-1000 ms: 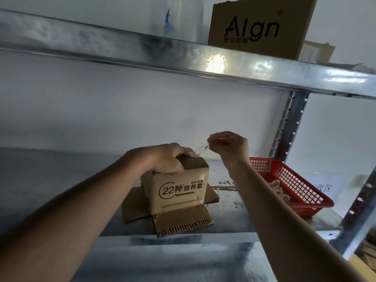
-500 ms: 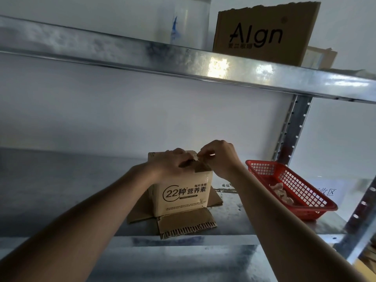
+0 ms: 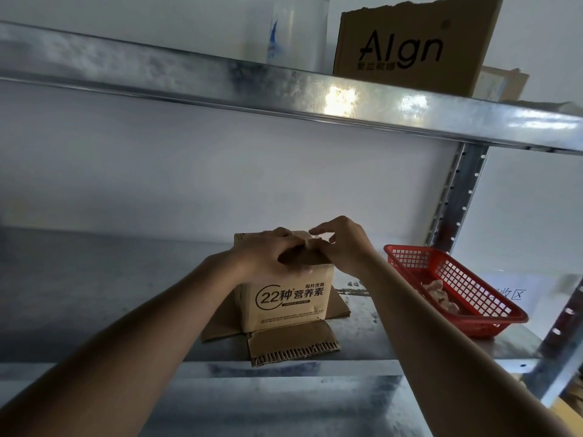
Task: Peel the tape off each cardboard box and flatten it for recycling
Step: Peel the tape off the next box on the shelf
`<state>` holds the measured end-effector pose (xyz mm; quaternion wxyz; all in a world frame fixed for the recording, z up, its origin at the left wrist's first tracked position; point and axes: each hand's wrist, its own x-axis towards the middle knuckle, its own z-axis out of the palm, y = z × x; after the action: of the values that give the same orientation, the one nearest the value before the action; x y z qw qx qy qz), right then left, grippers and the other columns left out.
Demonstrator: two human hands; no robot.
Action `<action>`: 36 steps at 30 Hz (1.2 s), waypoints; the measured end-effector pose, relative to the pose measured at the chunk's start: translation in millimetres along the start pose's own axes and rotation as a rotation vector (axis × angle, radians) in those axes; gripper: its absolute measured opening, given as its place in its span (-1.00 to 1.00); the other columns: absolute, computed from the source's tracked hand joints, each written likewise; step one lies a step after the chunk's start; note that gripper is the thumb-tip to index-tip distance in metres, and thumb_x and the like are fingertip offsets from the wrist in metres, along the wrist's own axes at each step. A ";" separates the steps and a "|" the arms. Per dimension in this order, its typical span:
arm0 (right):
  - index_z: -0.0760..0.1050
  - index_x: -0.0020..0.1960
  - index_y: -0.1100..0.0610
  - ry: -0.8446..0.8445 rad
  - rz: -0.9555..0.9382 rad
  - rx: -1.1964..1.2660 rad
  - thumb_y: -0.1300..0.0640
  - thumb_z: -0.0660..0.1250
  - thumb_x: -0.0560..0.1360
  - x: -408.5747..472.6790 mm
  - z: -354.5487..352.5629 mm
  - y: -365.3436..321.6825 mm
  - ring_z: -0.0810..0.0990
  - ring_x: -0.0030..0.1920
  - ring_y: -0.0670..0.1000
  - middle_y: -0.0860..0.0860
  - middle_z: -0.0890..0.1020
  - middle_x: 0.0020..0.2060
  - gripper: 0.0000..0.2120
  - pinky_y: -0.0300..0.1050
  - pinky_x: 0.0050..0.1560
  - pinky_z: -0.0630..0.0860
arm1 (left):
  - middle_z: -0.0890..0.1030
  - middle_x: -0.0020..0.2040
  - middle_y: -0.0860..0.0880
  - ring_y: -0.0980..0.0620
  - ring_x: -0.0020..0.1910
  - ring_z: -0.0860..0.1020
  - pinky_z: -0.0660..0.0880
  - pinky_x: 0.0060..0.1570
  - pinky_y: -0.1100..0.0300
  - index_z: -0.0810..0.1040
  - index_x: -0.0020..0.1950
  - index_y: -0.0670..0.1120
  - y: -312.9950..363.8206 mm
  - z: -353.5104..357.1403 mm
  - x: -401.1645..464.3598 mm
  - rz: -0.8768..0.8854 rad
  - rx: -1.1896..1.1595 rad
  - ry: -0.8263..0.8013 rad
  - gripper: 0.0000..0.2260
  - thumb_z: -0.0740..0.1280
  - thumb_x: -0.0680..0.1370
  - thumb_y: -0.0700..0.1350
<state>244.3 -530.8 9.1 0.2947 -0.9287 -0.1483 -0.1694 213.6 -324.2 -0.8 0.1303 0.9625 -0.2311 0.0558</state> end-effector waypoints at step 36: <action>0.72 -0.07 0.15 -0.077 -0.029 0.587 0.36 0.52 0.49 -8.1 -1.2 7.6 0.75 -0.06 0.00 0.04 0.75 -0.12 -0.87 -0.06 0.00 0.68 | 0.43 0.33 0.32 0.10 0.26 0.46 0.26 0.05 0.08 0.35 0.41 0.47 -3.5 -2.0 10.6 -0.004 -0.050 0.010 -0.36 0.13 0.37 0.63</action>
<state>239.5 -538.8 3.0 0.5422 -0.8074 -0.2154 -0.0879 224.5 -325.2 2.1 0.1555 0.9592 -0.2297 0.0544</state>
